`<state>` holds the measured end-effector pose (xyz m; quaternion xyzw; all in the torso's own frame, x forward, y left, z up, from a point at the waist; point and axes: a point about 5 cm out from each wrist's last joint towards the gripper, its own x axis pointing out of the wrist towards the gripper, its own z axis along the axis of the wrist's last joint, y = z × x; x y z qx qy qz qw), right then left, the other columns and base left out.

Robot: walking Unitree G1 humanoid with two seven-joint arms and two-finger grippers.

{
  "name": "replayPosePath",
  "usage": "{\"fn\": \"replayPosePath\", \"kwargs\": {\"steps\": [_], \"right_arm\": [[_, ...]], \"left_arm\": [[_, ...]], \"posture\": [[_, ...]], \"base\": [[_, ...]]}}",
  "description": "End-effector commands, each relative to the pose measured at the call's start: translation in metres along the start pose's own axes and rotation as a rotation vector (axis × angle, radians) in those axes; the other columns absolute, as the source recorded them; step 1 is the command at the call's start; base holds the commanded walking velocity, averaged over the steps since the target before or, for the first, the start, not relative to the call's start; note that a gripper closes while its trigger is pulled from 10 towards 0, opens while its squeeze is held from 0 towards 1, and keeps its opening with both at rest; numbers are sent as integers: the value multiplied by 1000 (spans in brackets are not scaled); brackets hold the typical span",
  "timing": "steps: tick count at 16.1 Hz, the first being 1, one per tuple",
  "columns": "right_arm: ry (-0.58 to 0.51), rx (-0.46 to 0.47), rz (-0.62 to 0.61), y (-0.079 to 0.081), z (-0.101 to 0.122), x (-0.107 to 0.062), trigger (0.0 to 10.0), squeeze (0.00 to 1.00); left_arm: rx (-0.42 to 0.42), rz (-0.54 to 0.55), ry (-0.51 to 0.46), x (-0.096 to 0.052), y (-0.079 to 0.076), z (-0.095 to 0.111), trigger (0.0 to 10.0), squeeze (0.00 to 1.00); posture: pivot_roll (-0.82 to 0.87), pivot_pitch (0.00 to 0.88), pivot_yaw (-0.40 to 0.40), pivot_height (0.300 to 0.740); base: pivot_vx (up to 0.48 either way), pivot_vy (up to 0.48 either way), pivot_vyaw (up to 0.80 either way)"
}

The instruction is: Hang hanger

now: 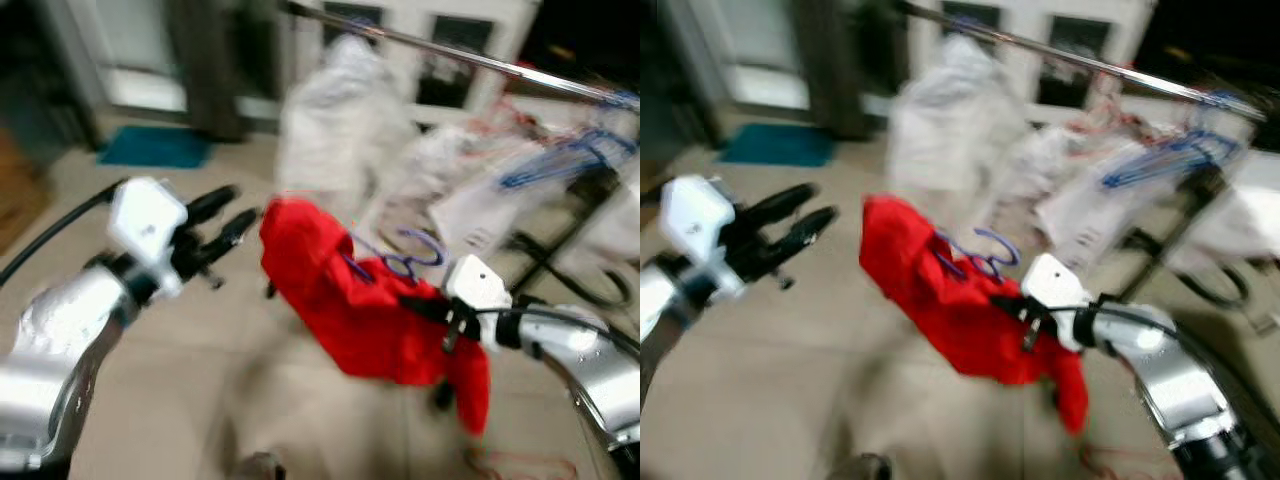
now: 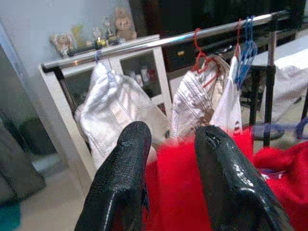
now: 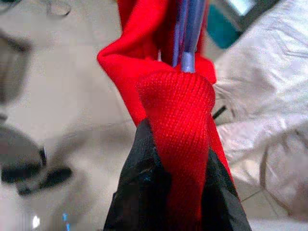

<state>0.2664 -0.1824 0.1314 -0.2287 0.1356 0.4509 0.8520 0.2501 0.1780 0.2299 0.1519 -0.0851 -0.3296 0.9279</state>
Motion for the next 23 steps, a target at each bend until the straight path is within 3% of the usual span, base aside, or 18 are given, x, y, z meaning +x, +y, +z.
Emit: {"fn": "replayPosePath", "kwargs": {"steps": [1, 2, 3, 6, 7, 10, 11, 12, 14, 15, 17, 18, 19, 22, 23], "right_arm": [[-33, -50, 23, -4, 9, 0, 10000, 0], [-30, -62, 34, -7, 10, -1, 10000, 0], [-41, -86, 62, -11, 13, -3, 10000, 0], [-96, -81, 111, -14, 21, -7, 10000, 0], [-97, -88, 131, -14, 22, -7, 10000, 0], [-81, -103, 186, -14, 22, -7, 10000, 0], [-71, -115, 193, -14, 22, -7, 10000, 0], [-58, -130, 201, -14, 21, -6, 10000, 0], [17, -161, 218, -14, 18, -6, 10000, 0], [22, -158, 223, -13, 18, -6, 10000, 0], [28, -167, 229, -8, 19, -5, 10000, 0], [36, -153, 212, -5, 17, -4, 10000, 0], [40, -132, 206, -1, 14, -6, 10000, 0], [45, -108, 220, 7, 13, -9, 10000, 0], [48, -96, 200, 11, 15, -9, 10000, 0]], "left_arm": [[7, -35, 26, 4, 1, -2, 10000, 0], [-23, -51, 25, 7, 3, -2, 10000, 0], [-54, -104, 17, 13, 2, 0, 10000, 1000], [-31, -222, 60, 21, -6, -2, 10000, 1000], [-39, -259, 63, 23, -8, -2, 10000, 0], [-32, -354, 47, 34, -4, 2, 10000, 0], [-71, -381, 36, 38, -2, 5, 10000, 910], [-123, -410, 22, 42, -1, 7, 10000, 1000], [-145, -507, 73, 50, -1, 0, 10000, 1000], [-157, -526, 94, 53, -3, -4, 10000, 0], [-200, -525, 94, 68, -8, -12, 10000, 0], [-196, -547, 94, 71, -19, -15, 10000, 0], [-206, -582, 82, 70, -30, -16, 10000, 0], [-180, -614, 86, 76, -41, -23, 10000, 0], [-211, -567, 74, 76, -43, -24, 10000, 0]], "posture": [[39, 34, -92, 740], [39, 30, -94, 740], [41, 26, -94, 740], [47, 20, -93, 740], [53, 20, -96, 740], [60, 12, -99, 740], [66, 8, -102, 740], [68, 7, -103, 740], [61, 5, -97, 740], [57, 6, -97, 740], [42, 17, -85, 740], [32, 26, -81, 740], [27, 33, -82, 740], [5, 61, -84, 740], [-10, 69, -75, 740]], "base": [[0, 0, 800], [0, 0, 800], [0, 0, 800], [0, 0, 0], [0, 0, 0], [0, 0, 0], [0, 0, 0], [0, 0, 0], [0, 0, 0], [0, 0, 0], [0, 0, 0], [0, 0, 0], [0, 0, 0], [0, 0, 0], [0, 0, 0]]}}
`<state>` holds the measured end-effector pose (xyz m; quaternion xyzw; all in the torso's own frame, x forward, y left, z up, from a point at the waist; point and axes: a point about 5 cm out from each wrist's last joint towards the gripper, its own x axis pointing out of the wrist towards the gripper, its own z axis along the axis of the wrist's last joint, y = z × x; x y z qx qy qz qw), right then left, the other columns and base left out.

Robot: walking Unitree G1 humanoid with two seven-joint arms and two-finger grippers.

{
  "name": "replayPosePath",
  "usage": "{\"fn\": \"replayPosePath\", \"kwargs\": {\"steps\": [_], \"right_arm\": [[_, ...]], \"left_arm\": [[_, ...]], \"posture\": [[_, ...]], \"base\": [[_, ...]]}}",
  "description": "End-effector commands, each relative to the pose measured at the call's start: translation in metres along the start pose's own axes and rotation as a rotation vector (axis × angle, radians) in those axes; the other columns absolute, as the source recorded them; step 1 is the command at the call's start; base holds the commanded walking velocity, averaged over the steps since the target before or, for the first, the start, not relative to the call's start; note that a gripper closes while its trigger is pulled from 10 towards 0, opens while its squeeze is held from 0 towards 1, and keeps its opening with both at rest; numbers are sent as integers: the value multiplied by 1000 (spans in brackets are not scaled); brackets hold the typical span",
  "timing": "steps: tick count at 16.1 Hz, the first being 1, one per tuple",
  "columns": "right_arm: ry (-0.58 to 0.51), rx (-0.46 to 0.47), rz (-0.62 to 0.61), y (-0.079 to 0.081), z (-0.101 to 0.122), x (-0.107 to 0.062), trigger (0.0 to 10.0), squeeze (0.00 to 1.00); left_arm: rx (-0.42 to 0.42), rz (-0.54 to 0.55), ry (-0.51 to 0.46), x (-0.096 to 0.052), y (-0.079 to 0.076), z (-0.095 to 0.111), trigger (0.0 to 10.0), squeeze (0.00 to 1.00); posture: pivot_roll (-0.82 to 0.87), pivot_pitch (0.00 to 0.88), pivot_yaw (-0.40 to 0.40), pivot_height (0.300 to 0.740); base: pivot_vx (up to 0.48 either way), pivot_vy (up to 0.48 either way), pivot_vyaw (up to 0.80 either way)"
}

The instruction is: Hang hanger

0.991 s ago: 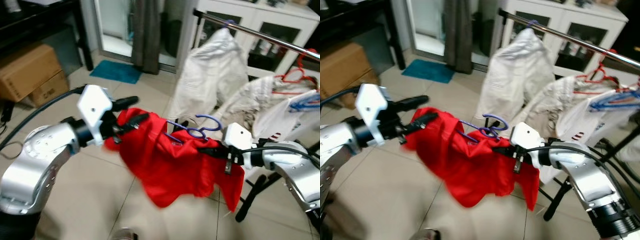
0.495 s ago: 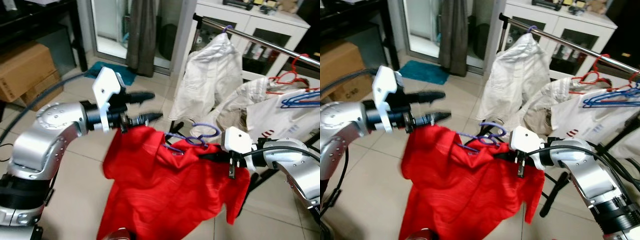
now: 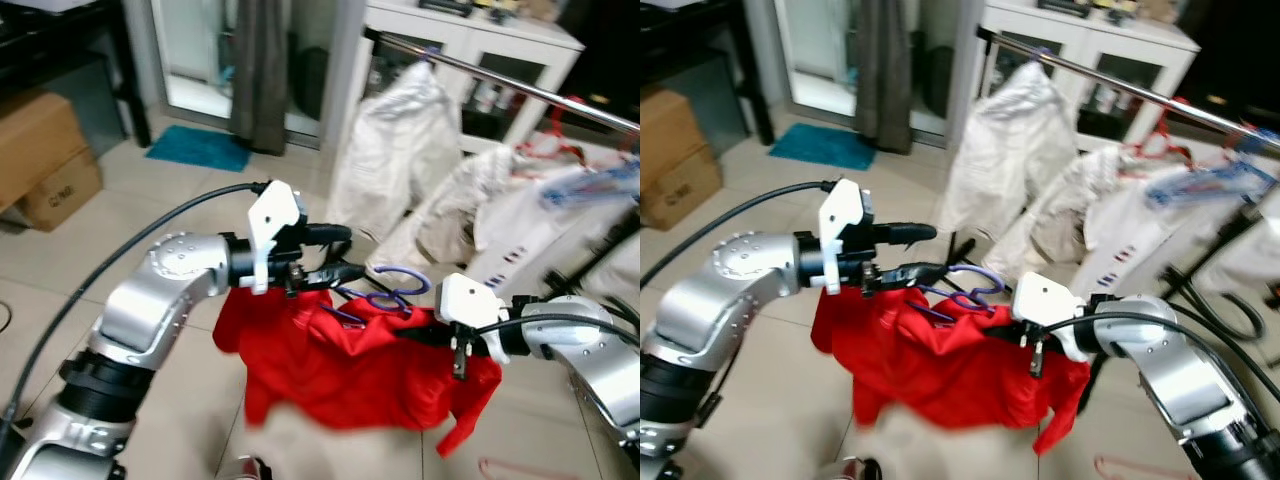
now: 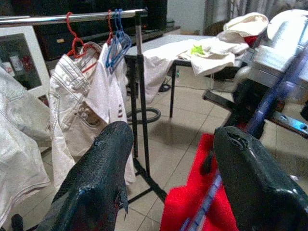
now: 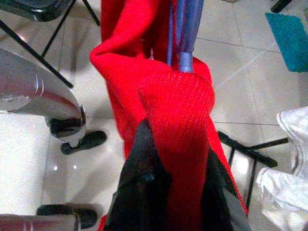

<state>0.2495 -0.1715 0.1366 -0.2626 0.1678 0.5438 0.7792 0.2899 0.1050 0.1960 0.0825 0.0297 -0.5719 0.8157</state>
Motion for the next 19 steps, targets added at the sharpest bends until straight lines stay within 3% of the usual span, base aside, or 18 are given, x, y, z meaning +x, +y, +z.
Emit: {"fn": "replayPosePath", "kwargs": {"steps": [1, 2, 4, 5, 7, 11, 13, 15, 16, 18, 19], "right_arm": [[-14, 50, -114, -4, 1, -9, 10000, 0], [-45, 181, -279, 2, -5, -14, 10000, 0], [-72, 295, -318, 26, -10, -15, 10000, 0], [-47, 273, -302, 32, -9, -10, 10000, 0], [-27, 211, -268, 32, -6, -1, 10000, 0], [-37, 229, -285, 26, -1, 9, 10000, 0], [-54, 208, -270, 21, 4, 14, 10000, 0], [-67, 178, -257, 17, 7, 16, 10000, 0], [-60, 159, -239, 16, 7, 16, 10000, 0], [-42, 105, -179, 11, 8, 16, 10000, 0], [-25, 54, -135, 7, 9, 16, 10000, 0]], "left_arm": [[12, 143, -10, -7, -1, -5, 10000, 0], [-67, 427, -29, -31, -8, -23, 10000, 0], [-169, 705, -2, -59, -32, -48, 10000, 0], [-144, 744, 21, -59, -42, -51, 10000, 0], [-107, 750, 36, -51, -46, -49, 10000, 0], [-146, 872, 70, -55, -55, -56, 10000, 0], [-114, 858, 77, -53, -49, -51, 10000, 0], [-60, 711, 60, -47, -44, -39, 10000, 0], [-73, 591, 7, -43, -42, -28, 10000, 1000], [12, 343, -27, -38, -34, -1, 10000, 1000], [12, 222, -30, -39, -18, 14, 10000, 1000]], "posture": [[-20, 72, -67, 740], [-30, 76, -73, 740], [-26, 85, -82, 740], [-21, 90, -93, 740], [-14, 91, -105, 740], [14, 96, -146, 740], [27, 90, -139, 740], [36, 86, -134, 740], [38, 84, -130, 740], [45, 77, -127, 740], [50, 68, -119, 740]], "base": [[0, 0, 0], [0, 0, 0], [0, 0, 0], [0, 0, 0], [0, -126, 0], [0, -368, 0], [0, 0, 0], [0, 0, 0], [0, 0, 0], [0, 0, 0], [0, 0, 0]]}}
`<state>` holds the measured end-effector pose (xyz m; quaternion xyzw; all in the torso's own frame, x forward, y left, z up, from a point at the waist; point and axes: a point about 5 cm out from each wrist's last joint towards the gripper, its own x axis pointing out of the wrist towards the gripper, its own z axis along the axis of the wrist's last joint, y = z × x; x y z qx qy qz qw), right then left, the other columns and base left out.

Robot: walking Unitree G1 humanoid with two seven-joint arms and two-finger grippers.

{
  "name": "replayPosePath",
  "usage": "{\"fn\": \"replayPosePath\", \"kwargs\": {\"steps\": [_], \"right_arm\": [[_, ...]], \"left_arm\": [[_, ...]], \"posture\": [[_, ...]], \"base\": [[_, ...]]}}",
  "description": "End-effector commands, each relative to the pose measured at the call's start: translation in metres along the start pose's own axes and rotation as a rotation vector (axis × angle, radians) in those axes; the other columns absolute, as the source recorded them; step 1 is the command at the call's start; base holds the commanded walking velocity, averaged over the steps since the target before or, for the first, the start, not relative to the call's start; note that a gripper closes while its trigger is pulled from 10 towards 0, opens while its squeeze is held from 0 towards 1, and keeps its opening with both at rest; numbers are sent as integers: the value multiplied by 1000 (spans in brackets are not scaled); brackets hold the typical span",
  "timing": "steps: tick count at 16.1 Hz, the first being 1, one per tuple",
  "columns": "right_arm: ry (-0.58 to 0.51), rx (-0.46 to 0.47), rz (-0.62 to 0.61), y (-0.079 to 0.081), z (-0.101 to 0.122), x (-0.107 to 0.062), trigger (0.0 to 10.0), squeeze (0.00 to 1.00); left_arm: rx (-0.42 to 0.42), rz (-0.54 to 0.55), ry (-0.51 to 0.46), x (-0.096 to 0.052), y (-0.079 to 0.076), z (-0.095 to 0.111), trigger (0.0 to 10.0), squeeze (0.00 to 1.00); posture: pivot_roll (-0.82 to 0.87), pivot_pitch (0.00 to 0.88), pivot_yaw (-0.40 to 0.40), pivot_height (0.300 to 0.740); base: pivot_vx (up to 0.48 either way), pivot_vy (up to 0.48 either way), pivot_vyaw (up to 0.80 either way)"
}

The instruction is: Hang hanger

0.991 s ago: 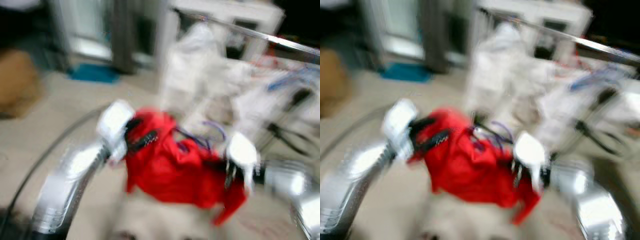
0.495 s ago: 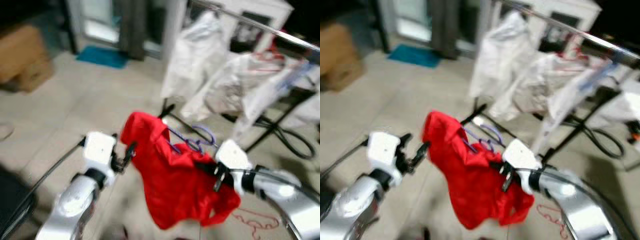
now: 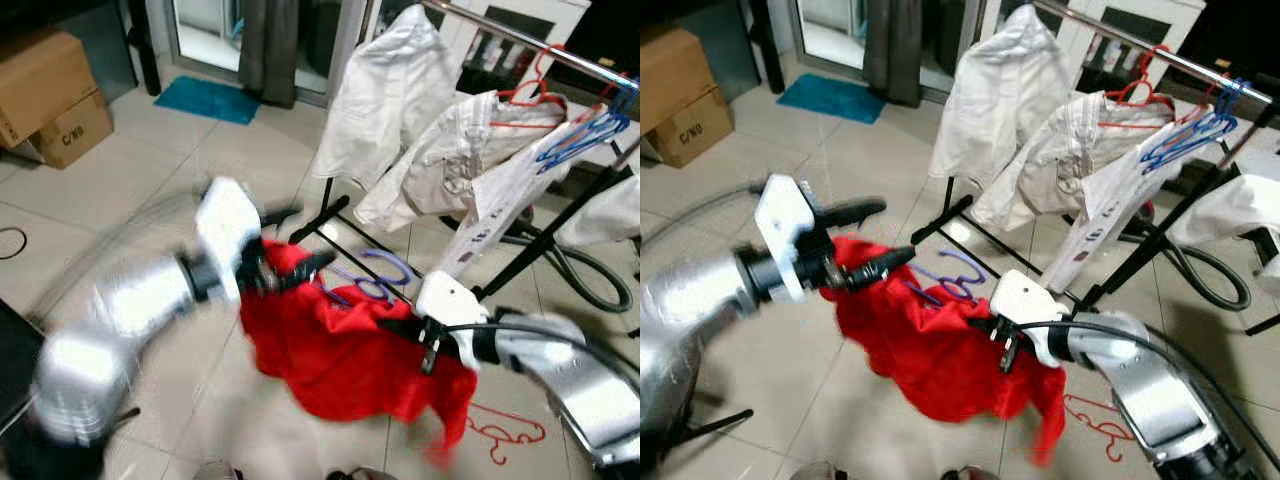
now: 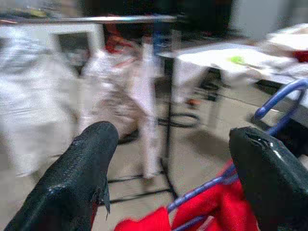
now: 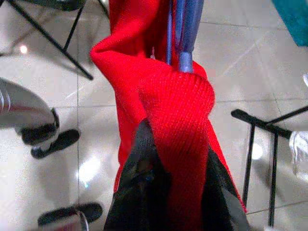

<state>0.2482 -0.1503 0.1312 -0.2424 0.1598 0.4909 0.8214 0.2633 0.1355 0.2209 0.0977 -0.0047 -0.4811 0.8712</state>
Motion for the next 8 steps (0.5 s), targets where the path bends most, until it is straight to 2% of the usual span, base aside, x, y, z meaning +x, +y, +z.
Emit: {"fn": "replayPosePath", "kwargs": {"steps": [1, 2, 3, 4, 5, 7, 8], "right_arm": [[-4, -52, 43, -3, 3, -2, 10000, 0], [-8, -63, 61, -3, 4, -2, 10000, 0], [-13, -86, 88, -3, 6, -2, 10000, 0], [-13, -110, 112, -4, 8, -2, 10000, 0], [-10, -130, 132, -5, 10, -2, 10000, 0], [8, -154, 160, -7, 10, -1, 10000, 0], [28, -171, 177, -8, 10, 1, 10000, 0]], "left_arm": [[-57, -124, 45, -1, 6, -4, 10000, 918], [-69, -160, 67, -2, 10, -6, 10000, 722], [-100, -225, 107, -4, 16, -11, 10000, 188], [-118, -284, 151, -7, 21, -16, 10000, 0], [-107, -306, 184, -6, 25, -20, 10000, 0], [-86, -359, 171, 4, 26, -17, 10000, 0], [-53, -425, 174, 13, 18, -16, 10000, 0]], "posture": [[54, 58, -117, 740], [54, 56, -116, 740], [51, 51, -109, 740], [49, 50, -101, 740], [47, 46, -96, 740], [43, 43, -90, 740], [39, 41, -83, 740]], "base": [[0, 0, 0], [0, 0, 0], [0, 0, 0], [0, 0, 0], [0, 0, 0], [0, 0, 0], [0, 0, 0]]}}
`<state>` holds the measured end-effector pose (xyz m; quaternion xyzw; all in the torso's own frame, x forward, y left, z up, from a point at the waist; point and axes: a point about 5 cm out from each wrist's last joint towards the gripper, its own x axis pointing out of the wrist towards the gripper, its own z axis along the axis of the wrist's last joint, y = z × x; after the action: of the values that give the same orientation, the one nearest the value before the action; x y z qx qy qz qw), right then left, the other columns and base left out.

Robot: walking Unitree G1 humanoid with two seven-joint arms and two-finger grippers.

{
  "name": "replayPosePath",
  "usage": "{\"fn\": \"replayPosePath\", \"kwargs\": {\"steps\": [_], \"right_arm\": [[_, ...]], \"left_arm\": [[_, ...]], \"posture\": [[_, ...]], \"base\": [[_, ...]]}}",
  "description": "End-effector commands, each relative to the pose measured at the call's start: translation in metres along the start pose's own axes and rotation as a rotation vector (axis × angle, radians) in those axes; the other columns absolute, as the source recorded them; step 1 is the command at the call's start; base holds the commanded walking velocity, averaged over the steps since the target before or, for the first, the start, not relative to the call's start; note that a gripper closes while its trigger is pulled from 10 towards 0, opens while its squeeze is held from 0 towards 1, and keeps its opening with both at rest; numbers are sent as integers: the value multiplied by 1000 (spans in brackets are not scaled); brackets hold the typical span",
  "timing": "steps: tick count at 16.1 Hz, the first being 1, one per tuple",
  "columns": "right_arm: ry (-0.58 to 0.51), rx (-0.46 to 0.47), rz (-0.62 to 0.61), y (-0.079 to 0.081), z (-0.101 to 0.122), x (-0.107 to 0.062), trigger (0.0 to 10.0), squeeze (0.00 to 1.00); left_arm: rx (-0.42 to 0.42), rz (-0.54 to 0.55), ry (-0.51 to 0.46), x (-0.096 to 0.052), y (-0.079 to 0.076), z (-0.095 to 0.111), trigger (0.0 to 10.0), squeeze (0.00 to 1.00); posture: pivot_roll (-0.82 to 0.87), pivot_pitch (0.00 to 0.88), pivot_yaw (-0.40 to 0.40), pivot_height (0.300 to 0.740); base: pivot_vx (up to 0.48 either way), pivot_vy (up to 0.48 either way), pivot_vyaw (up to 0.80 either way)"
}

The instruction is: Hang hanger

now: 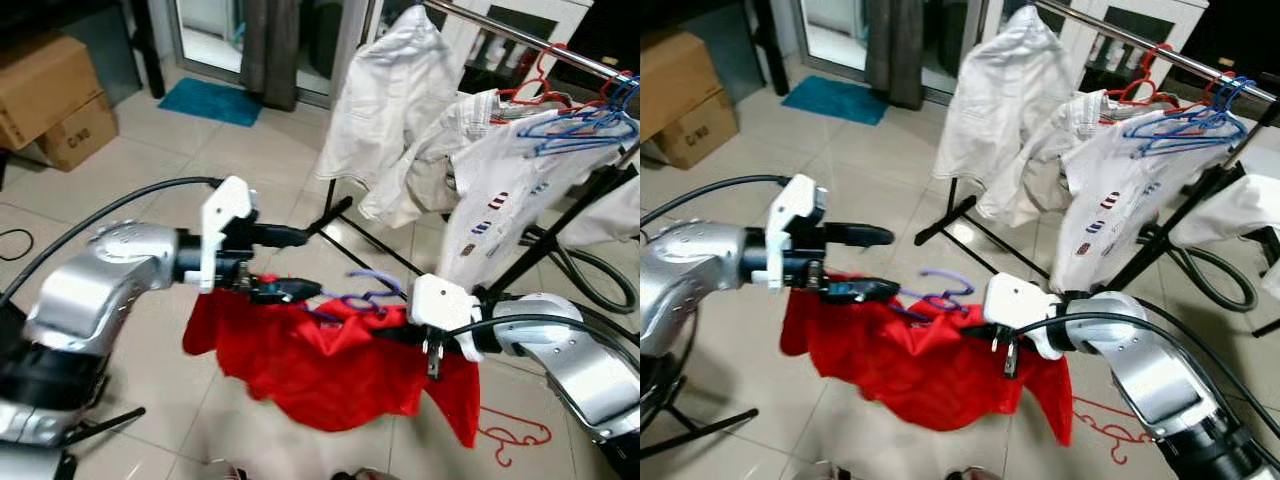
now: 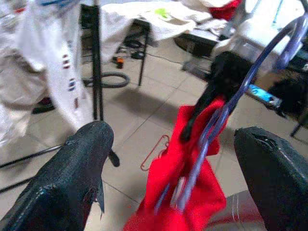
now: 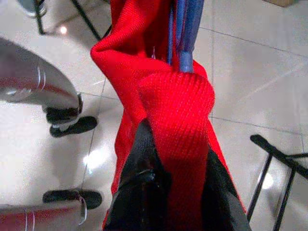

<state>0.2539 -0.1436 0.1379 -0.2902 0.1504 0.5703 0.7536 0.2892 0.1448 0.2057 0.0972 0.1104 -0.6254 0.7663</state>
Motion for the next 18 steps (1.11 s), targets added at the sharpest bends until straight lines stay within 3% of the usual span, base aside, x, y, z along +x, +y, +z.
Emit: {"fn": "replayPosePath", "kwargs": {"steps": [1, 2, 3, 4, 5, 6, 9, 18], "right_arm": [[19, -25, 5, -4, 0, -4, 10000, 0], [23, -34, 17, -4, 0, -3, 10000, 0], [31, -43, 27, -3, -1, -3, 10000, 0], [33, -44, 29, -3, -1, -2, 10000, 0], [38, -46, 38, -3, -1, -1, 10000, 0], [50, -53, 40, -4, -2, -1, 10000, 0], [56, -57, 39, -7, -1, 0, 10000, 0], [69, -69, 58, -8, 0, 2, 10000, 0]], "left_arm": [[49, -61, 23, 12, -5, 2, 10000, 0], [76, -88, 33, 19, -6, 1, 10000, 0], [97, -93, 48, 26, -4, -1, 6510, 0], [107, -90, 56, 28, -2, -2, 6510, 0], [132, -110, 74, 32, -1, -3, 431, 0], [157, -123, 107, 34, -2, -3, 0, 0], [213, -115, 134, 37, 0, -4, 0, 0], [232, -179, 204, 51, -6, -19, 0, 0]], "posture": [[37, 36, -82, 740], [36, 35, -82, 740], [35, 32, -83, 740], [35, 31, -83, 740], [34, 32, -81, 740], [31, 35, -78, 740], [34, 41, -77, 740], [31, 50, -76, 740]], "base": [[0, 0, 0], [0, 0, 0], [0, 0, 0], [0, 0, 0], [0, 0, 0], [0, 0, 0], [0, 0, 0], [0, 0, 0]]}}
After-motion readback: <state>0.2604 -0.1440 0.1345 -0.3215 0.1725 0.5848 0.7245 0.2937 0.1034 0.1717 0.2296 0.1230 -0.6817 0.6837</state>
